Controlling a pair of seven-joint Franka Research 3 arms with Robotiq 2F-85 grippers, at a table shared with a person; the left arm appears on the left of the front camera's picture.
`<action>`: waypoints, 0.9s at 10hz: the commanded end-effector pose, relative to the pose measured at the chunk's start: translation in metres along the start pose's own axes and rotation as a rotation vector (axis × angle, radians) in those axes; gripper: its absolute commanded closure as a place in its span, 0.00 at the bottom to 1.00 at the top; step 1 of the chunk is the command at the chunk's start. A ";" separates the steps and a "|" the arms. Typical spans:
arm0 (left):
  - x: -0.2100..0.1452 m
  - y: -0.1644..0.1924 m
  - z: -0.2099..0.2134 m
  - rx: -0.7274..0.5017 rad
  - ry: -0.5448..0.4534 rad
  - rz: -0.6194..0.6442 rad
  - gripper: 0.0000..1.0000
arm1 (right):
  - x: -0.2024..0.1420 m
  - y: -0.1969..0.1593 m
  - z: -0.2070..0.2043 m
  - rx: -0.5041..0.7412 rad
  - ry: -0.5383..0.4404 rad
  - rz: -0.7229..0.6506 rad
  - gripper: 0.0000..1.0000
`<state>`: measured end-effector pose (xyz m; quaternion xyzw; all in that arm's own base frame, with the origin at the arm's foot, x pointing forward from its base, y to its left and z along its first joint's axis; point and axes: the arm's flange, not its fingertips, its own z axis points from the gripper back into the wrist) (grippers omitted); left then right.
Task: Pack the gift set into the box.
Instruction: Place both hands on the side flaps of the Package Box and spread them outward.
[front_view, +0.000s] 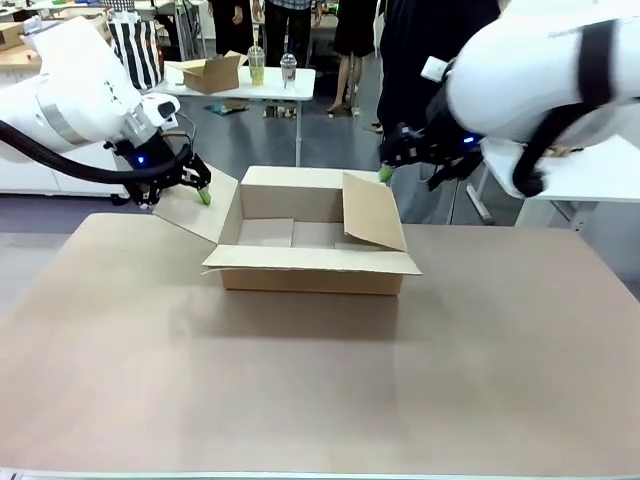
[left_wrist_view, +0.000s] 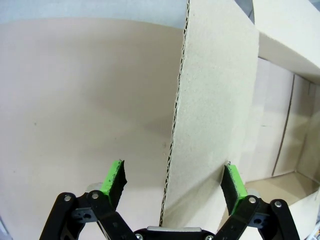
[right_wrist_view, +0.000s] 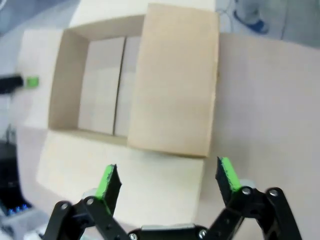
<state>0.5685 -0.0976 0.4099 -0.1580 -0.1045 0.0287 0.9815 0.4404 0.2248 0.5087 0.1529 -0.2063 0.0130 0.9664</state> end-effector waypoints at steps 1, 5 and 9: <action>0.001 -0.001 0.001 0.014 0.000 0.012 0.00 | 0.053 0.064 -0.048 -0.071 0.008 -0.123 0.00; 0.001 -0.001 0.001 0.014 0.000 0.012 0.00 | 0.084 0.111 -0.114 -0.366 0.097 0.029 0.00; 0.001 -0.001 0.001 0.014 0.000 0.012 0.00 | 0.070 0.131 -0.173 -0.554 0.193 0.143 0.00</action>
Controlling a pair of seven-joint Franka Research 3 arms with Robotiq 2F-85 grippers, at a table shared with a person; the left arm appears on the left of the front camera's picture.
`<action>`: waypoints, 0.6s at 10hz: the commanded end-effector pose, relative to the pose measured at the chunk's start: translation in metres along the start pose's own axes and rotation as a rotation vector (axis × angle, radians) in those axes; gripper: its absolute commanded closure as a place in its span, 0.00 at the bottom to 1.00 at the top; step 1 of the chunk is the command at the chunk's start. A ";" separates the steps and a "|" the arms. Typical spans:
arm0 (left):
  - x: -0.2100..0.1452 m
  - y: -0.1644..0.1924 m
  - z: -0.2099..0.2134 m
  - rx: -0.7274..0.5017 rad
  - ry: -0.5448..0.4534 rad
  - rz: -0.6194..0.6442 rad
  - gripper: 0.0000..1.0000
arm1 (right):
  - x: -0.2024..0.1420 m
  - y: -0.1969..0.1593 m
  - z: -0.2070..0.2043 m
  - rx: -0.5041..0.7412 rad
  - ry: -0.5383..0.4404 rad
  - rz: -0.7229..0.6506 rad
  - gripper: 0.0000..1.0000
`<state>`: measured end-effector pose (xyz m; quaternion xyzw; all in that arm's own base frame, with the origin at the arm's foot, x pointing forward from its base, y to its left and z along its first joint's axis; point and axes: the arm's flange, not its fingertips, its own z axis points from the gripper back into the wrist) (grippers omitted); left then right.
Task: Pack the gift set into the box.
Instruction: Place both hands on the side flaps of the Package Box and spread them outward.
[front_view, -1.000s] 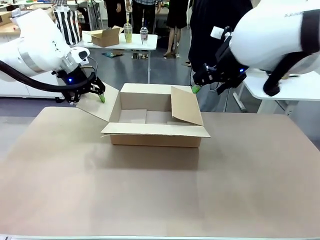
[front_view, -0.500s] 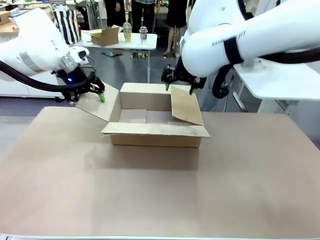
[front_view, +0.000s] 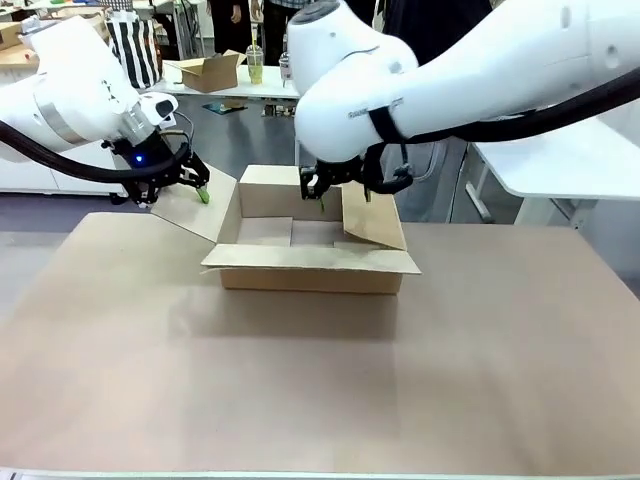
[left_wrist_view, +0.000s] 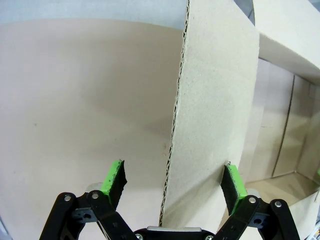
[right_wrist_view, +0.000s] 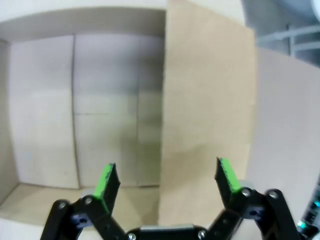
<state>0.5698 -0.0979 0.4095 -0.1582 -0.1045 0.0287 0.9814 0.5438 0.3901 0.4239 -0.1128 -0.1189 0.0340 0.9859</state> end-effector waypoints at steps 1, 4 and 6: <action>0.000 -0.001 0.002 0.014 0.000 0.011 0.00 | 0.016 0.012 -0.012 -0.124 -0.002 0.001 0.00; 0.000 -0.001 0.002 0.014 0.000 0.011 0.00 | 0.007 0.003 -0.026 -0.192 0.010 -0.026 0.00; 0.000 -0.001 0.002 0.014 0.000 0.011 0.00 | 0.008 -0.029 -0.015 -0.192 -0.004 -0.109 0.00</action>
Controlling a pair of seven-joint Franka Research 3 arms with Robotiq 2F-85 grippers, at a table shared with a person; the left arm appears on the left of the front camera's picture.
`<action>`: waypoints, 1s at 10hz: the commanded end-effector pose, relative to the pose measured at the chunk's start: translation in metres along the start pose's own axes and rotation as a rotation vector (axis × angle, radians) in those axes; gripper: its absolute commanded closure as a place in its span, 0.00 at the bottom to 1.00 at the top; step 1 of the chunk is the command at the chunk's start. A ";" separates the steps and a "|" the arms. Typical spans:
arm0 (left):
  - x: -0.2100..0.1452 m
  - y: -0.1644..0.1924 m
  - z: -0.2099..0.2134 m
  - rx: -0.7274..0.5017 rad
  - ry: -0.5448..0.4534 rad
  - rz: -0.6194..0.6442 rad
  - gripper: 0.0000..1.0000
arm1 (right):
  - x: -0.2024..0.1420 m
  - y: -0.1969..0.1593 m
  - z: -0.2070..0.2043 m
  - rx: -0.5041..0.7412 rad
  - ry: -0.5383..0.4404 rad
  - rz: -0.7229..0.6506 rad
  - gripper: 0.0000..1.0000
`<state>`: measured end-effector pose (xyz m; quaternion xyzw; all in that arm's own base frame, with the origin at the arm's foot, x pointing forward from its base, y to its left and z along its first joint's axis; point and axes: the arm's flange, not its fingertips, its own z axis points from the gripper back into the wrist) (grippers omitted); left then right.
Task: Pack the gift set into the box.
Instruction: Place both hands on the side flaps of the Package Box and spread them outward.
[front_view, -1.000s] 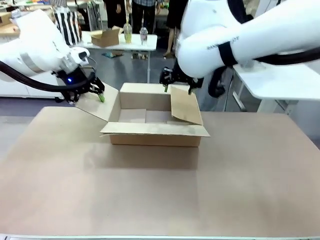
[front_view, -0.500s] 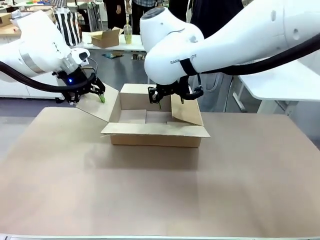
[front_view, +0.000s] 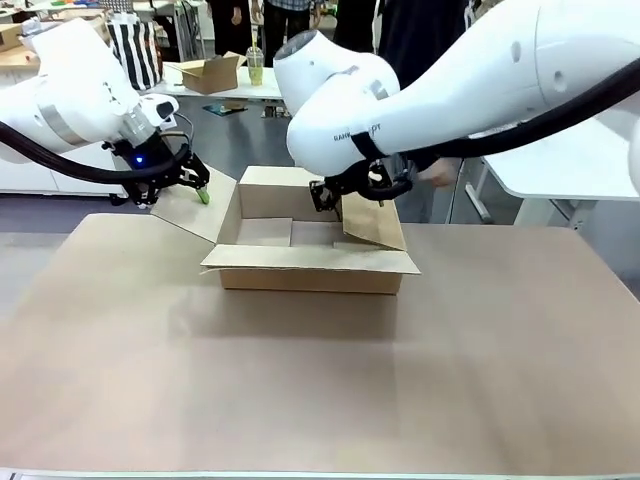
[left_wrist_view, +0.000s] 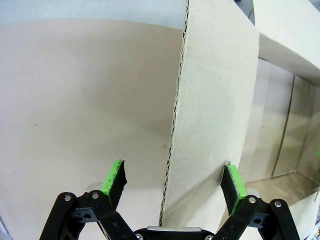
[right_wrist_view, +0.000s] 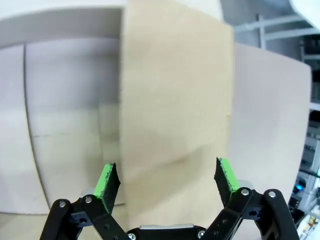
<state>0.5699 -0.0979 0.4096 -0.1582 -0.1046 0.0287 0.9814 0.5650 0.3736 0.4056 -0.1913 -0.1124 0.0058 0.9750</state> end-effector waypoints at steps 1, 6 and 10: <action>0.000 0.000 0.002 0.014 0.000 0.011 0.00 | -0.005 -0.041 0.010 -0.057 -0.024 -0.122 0.00; 0.000 0.000 0.002 0.014 0.000 0.011 0.00 | -0.012 -0.126 0.027 -0.021 -0.046 -0.283 0.00; 0.000 0.000 0.002 0.014 0.000 0.011 0.00 | 0.002 -0.131 0.034 -0.040 -0.022 -0.258 0.00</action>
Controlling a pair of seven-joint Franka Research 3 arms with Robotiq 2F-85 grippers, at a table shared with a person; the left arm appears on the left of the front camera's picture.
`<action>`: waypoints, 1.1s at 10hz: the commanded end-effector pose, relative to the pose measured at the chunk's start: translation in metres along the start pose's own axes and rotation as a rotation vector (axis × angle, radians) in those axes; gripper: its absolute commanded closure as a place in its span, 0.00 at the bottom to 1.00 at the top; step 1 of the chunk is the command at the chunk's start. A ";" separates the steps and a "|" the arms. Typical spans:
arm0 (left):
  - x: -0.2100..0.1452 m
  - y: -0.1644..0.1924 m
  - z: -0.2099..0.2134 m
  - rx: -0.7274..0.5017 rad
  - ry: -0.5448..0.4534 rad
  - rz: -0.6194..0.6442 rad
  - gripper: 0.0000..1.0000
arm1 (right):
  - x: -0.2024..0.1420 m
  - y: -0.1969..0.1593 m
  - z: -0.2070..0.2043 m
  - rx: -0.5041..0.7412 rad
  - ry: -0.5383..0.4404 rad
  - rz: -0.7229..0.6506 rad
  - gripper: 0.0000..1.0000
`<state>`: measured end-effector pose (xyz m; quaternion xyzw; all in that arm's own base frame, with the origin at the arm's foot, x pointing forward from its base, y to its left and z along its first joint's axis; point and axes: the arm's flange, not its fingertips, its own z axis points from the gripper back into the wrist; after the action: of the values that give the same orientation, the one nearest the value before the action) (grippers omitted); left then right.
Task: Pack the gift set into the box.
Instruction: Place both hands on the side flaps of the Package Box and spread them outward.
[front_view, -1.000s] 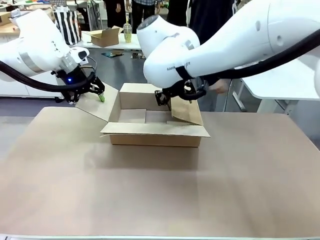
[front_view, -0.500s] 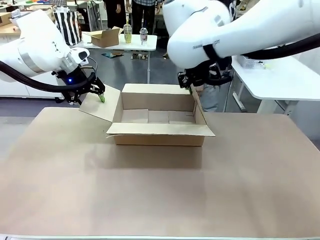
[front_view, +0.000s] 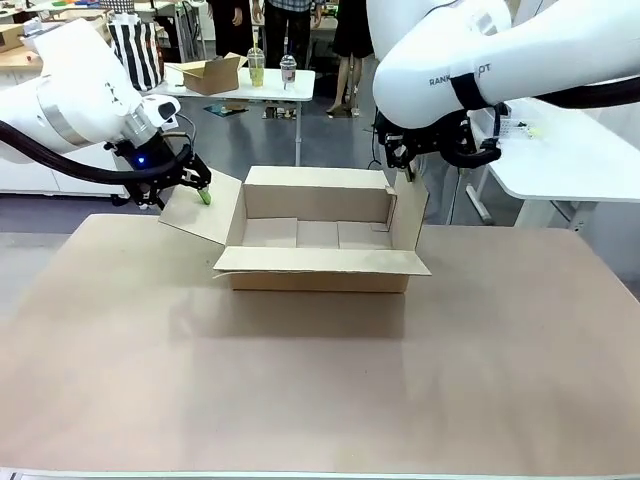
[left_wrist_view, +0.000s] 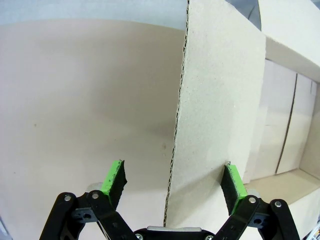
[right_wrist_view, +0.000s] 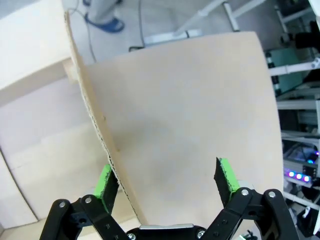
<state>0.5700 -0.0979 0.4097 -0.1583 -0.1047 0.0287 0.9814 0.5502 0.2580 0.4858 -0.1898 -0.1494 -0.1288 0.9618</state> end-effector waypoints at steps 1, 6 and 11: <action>0.000 0.000 0.002 0.014 0.001 0.012 0.00 | 0.003 0.007 0.002 -0.007 0.000 0.020 0.00; 0.000 0.000 0.002 0.014 0.001 0.012 0.00 | -0.004 -0.057 -0.028 0.089 0.129 -0.175 0.00; 0.000 0.000 0.002 0.014 0.001 0.012 0.00 | -0.013 -0.091 -0.087 0.326 0.251 -0.297 0.00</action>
<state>0.5700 -0.0980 0.4098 -0.1583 -0.1048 0.0286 0.9814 0.5404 0.1497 0.4447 -0.0524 -0.0772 -0.2728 0.9575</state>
